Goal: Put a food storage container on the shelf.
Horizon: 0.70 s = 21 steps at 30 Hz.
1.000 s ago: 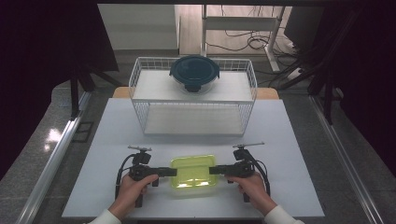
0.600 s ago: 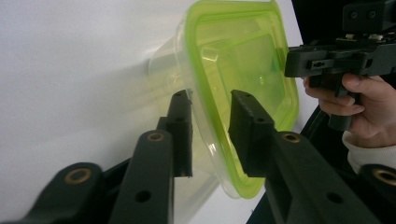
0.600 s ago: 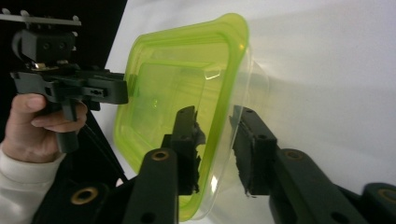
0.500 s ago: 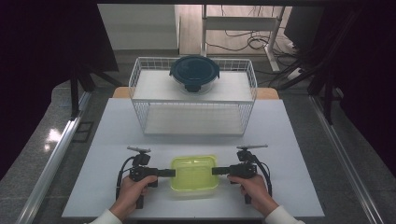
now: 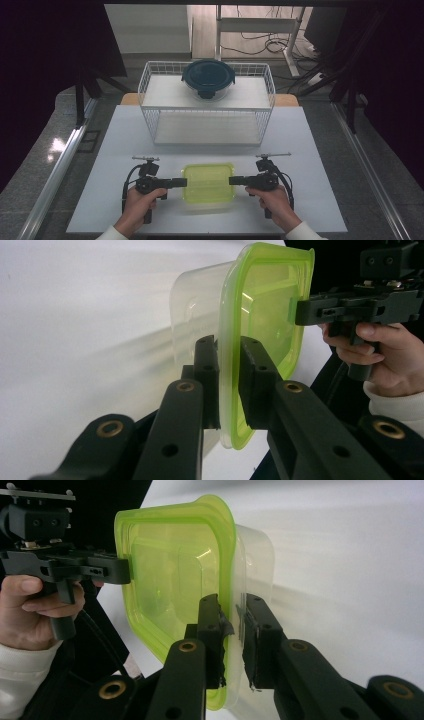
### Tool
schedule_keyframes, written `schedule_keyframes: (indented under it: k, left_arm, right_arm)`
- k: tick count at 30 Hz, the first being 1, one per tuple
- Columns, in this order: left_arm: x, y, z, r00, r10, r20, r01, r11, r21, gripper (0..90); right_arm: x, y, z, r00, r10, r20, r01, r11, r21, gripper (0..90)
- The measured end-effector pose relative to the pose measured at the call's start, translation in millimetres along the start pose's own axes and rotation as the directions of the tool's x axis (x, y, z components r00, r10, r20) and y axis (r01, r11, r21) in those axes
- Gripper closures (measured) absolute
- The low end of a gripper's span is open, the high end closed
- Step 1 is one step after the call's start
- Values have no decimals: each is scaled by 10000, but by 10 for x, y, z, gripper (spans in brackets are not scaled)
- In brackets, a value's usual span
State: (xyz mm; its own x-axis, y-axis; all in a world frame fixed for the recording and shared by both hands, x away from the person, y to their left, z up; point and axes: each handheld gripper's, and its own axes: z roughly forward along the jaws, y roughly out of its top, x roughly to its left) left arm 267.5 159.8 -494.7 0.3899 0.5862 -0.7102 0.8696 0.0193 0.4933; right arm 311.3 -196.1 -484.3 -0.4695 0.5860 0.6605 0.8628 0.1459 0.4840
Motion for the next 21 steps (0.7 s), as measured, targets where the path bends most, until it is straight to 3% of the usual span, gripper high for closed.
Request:
schedule_keyframes:
  k: [11, 21]
  left_arm:
    - [-209, 93, -126, 9980, 629, 35, -626, 9967, -517, 806]
    - [-497, 355, -349, 9869, 1601, -192, -1613, 9808, -1095, 806]
  right_arm:
    - [203, 97, -172, 9958, -888, 212, 898, 9947, -507, 788]
    - [500, 320, -422, 9809, -1894, 446, 1937, 9727, -1277, 788]
